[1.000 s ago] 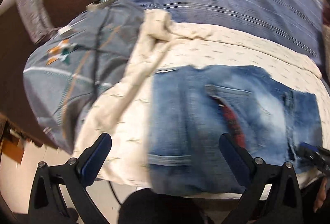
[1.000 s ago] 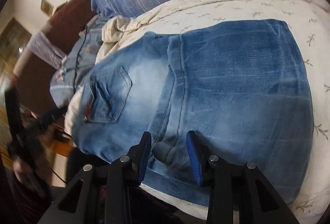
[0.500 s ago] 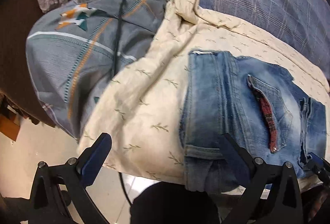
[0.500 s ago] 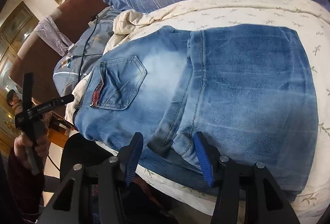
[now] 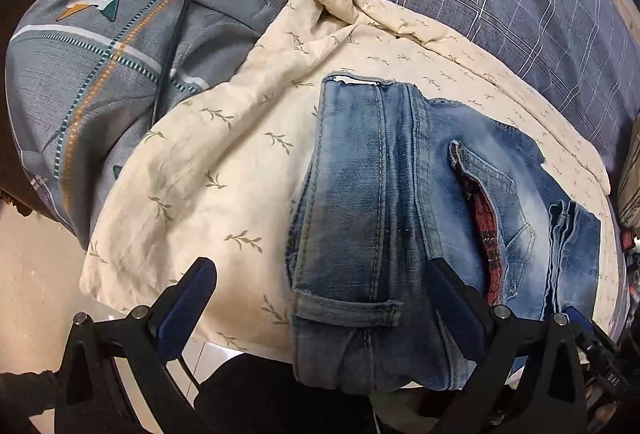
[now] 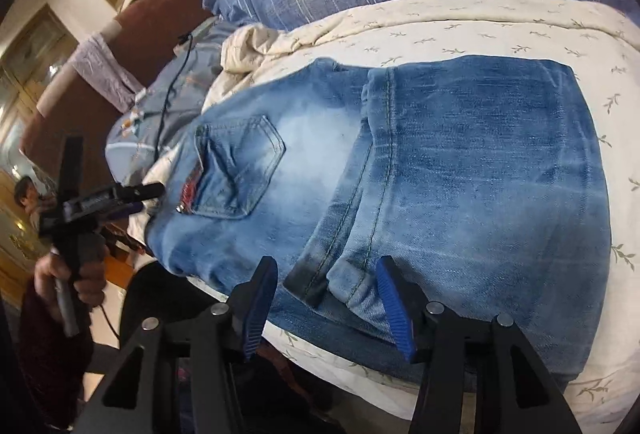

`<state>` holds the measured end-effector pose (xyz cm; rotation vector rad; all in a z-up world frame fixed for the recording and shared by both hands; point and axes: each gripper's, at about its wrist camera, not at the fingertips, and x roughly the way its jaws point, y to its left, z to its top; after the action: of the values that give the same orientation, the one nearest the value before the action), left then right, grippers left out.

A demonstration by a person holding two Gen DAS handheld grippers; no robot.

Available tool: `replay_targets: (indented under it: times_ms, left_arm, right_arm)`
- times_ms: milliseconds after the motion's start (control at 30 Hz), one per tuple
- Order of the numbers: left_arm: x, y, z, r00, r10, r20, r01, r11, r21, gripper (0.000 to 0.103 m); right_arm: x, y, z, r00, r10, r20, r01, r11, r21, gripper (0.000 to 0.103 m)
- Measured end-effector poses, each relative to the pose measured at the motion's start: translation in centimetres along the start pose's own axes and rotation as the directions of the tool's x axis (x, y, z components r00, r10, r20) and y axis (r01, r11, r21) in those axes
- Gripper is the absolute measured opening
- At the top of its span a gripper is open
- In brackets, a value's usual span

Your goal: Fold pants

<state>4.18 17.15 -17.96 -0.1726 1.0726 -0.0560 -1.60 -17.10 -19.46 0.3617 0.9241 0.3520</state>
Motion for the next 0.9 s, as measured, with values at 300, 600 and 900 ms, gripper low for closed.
replay_targets:
  times_ms: [300,600,900]
  left_arm:
    - [-0.6,-1.0,0.5,0.999,-0.024,0.030,0.023,0.999,0.033,0.103]
    - [0.3,-0.5,0.8,0.991,-0.124,0.053,0.123,0.992,0.015,0.102]
    - [3.4,0.0,1.9,0.974,-0.224,0.006,0.224,0.972,-0.070,0.074]
  right_arm:
    - [-1.6,-1.3,0.5,0.997,-0.003,0.082,-0.003,0.998,0.070,0.055]
    - [-2.0,-1.8,0.6,0.995,-0.013,0.101,0.003,0.996,0.092,0.055]
    - [-1.9,-1.6,0.6,0.995,-0.023,0.102,0.015,0.997,0.079,0.055]
